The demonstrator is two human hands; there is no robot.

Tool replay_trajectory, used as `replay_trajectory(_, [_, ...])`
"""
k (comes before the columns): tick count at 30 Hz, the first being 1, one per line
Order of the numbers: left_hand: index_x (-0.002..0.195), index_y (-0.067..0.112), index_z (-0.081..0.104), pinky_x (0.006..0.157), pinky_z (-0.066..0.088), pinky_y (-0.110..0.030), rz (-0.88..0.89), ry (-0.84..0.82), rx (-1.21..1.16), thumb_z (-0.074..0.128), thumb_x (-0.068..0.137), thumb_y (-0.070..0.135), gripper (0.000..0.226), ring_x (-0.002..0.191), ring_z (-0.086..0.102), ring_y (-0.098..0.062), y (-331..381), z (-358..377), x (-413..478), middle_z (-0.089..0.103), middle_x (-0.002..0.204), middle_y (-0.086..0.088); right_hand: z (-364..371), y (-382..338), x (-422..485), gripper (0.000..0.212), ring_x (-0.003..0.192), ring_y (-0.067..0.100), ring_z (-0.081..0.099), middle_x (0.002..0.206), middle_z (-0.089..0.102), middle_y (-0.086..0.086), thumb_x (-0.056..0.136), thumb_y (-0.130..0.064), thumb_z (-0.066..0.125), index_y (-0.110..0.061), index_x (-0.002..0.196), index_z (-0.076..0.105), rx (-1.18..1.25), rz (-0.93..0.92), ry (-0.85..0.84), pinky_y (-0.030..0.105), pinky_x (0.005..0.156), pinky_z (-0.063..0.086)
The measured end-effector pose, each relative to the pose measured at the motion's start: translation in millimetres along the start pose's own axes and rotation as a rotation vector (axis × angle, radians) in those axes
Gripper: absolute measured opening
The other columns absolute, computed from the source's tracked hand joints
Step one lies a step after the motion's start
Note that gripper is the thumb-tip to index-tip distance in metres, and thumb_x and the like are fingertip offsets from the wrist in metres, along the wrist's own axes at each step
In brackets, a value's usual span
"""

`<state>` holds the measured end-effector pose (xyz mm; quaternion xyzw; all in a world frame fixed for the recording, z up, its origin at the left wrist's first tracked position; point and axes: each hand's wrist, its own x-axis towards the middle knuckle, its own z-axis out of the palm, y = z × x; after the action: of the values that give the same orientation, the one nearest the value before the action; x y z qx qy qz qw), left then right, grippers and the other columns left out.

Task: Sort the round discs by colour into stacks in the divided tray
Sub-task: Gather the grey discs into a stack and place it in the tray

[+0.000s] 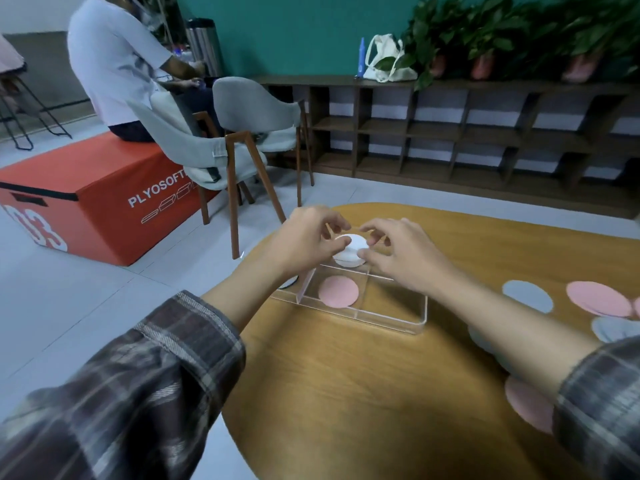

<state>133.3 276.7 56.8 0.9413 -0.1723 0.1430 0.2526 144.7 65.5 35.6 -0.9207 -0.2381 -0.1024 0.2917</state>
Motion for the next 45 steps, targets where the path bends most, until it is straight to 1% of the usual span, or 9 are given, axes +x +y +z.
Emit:
replay_trajectory(3, [0.108,0.023,0.077,0.078,0.056,-0.032,0.063,-0.023,0.016,0.077,0.09,0.036,0.023,0.084,0.066,-0.01,44,1,0,0.072,0.101,0.006,-30,16,-45,0.039,0.095,0.009,0.049,0.101,0.063,-0.017,0.091,-0.042,0.073,-0.032,0.127,0.063,0.002,0.014,0.006,0.032,0.085,0.04])
replay_trajectory(13, [0.109,0.022,0.077,0.08,0.052,-0.029,0.209,-0.141,-0.029,0.082,0.087,0.036,0.026,0.085,0.065,-0.013,161,56,-15,0.072,0.103,0.003,-110,60,-171,0.037,0.098,0.017,0.055,0.105,0.067,-0.013,0.089,-0.037,0.076,-0.03,0.125,0.067,0.0,0.141,0.104,0.032,0.085,0.041])
replay_trajectory(18, [0.118,0.024,0.074,0.089,0.05,-0.031,0.253,-0.257,-0.021,0.081,0.086,0.041,0.037,0.097,0.064,-0.012,192,101,-26,0.07,0.111,0.003,-122,86,-220,0.038,0.099,0.016,0.057,0.104,0.066,-0.015,0.087,-0.033,0.078,-0.03,0.123,0.067,0.038,0.184,0.131,0.029,0.084,0.043])
replay_trajectory(23, [0.125,0.027,0.07,0.103,0.049,-0.038,0.17,-0.315,0.005,0.075,0.083,0.055,0.051,0.116,0.062,-0.018,202,136,-35,0.066,0.124,0.004,-124,107,-246,0.039,0.104,0.014,0.056,0.103,0.066,-0.016,0.087,-0.032,0.078,-0.029,0.124,0.068,0.04,0.227,0.147,0.029,0.085,0.042])
replay_trajectory(27, [0.128,0.025,0.067,0.104,0.049,-0.037,0.095,-0.292,-0.042,0.069,0.081,0.063,0.061,0.121,0.059,-0.013,194,159,-53,0.061,0.13,0.011,-115,116,-253,0.04,0.107,0.011,0.053,0.106,0.064,-0.021,0.087,-0.037,0.077,-0.034,0.126,0.066,0.05,0.234,0.151,0.041,0.093,0.046])
replay_trajectory(32, [0.125,0.023,0.07,0.091,0.052,-0.028,0.07,-0.134,-0.121,0.077,0.087,0.043,0.043,0.101,0.063,-0.009,181,177,-62,0.07,0.118,0.01,-99,126,-248,0.039,0.102,0.009,0.053,0.105,0.065,-0.015,0.088,-0.027,0.079,-0.029,0.125,0.067,0.065,0.221,0.198,0.002,0.085,0.029])
replay_trajectory(36, [0.112,0.019,0.074,0.084,0.053,-0.028,0.144,-0.033,-0.136,0.077,0.089,0.034,0.027,0.096,0.067,-0.01,176,185,-65,0.074,0.106,0.008,-94,131,-245,0.042,0.1,0.005,0.049,0.106,0.065,-0.015,0.088,-0.024,0.078,-0.027,0.128,0.066,0.06,0.211,0.219,0.0,0.086,0.027])
replay_trajectory(41, [0.098,0.023,0.075,0.073,0.053,-0.037,0.209,-0.016,-0.122,0.06,0.097,0.042,0.024,0.083,0.066,-0.007,172,182,-59,0.073,0.091,0.013,-92,133,-245,0.041,0.101,0.003,0.047,0.109,0.064,-0.013,0.091,-0.028,0.076,-0.026,0.131,0.065,0.025,0.188,0.19,0.001,0.089,0.027])
replay_trajectory(45, [0.101,0.018,0.073,0.075,0.055,-0.04,0.295,0.066,-0.159,0.056,0.105,0.032,0.022,0.089,0.068,-0.014,175,178,-60,0.073,0.097,0.01,-91,132,-244,0.045,0.108,0.006,0.048,0.118,0.062,-0.014,0.093,-0.031,0.074,-0.028,0.136,0.062,0.033,0.209,0.153,0.002,0.092,0.029])
